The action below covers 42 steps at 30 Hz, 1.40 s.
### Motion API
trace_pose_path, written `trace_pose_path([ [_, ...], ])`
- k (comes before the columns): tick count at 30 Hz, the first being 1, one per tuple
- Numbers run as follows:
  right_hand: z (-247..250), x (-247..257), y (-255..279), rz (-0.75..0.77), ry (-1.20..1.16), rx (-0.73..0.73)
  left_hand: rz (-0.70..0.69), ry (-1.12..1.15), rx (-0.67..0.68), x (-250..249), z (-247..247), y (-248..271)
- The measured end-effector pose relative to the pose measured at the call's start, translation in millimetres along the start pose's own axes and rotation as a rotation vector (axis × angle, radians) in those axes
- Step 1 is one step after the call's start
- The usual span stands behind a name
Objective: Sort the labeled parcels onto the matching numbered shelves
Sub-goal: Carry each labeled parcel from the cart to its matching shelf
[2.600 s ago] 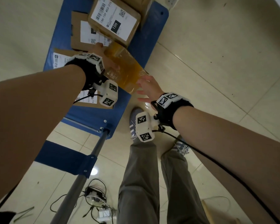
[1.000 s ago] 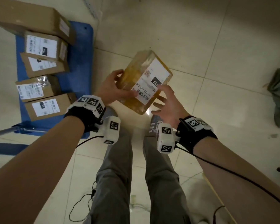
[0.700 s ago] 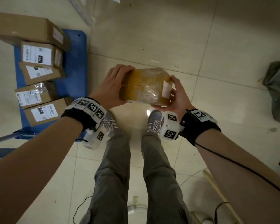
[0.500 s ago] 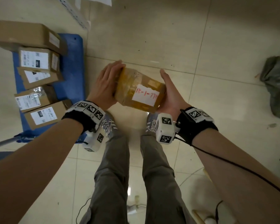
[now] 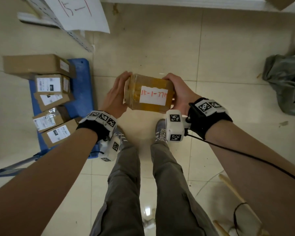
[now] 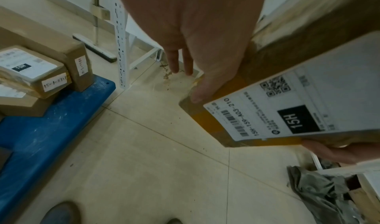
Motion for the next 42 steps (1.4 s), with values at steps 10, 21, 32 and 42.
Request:
trace_pose_path([
  [10, 2.4, 55.1, 52.1, 0.149, 0.096, -0.073, 0.544, 0.697, 0.101, -64.6, 43.3, -17.7],
  [21, 13.9, 95.0, 71.4, 0.274, 0.065, -0.143, 0.557, 0.866, 0.337, -125.0, 62.7, -39.8],
  [32, 38.1, 122.5, 52.4, 0.380, 0.023, -0.128, 0.440, 0.901, 0.227, -153.3, 61.9, -88.6],
  [42, 108.7, 136.0, 14.8, 0.640, -0.270, -0.408, 0.243, 0.739, 0.256, -209.6, 35.6, -164.5],
])
Point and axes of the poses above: each hand's wrist, its own y-axis away from the middle knuckle, its own z-axis out of the back of the hand, x = y × z, the point moved 3 cm from there along -y, towards the middle knuckle, and after that the axes turned 7 degrees about z, right-handed, at the moved point
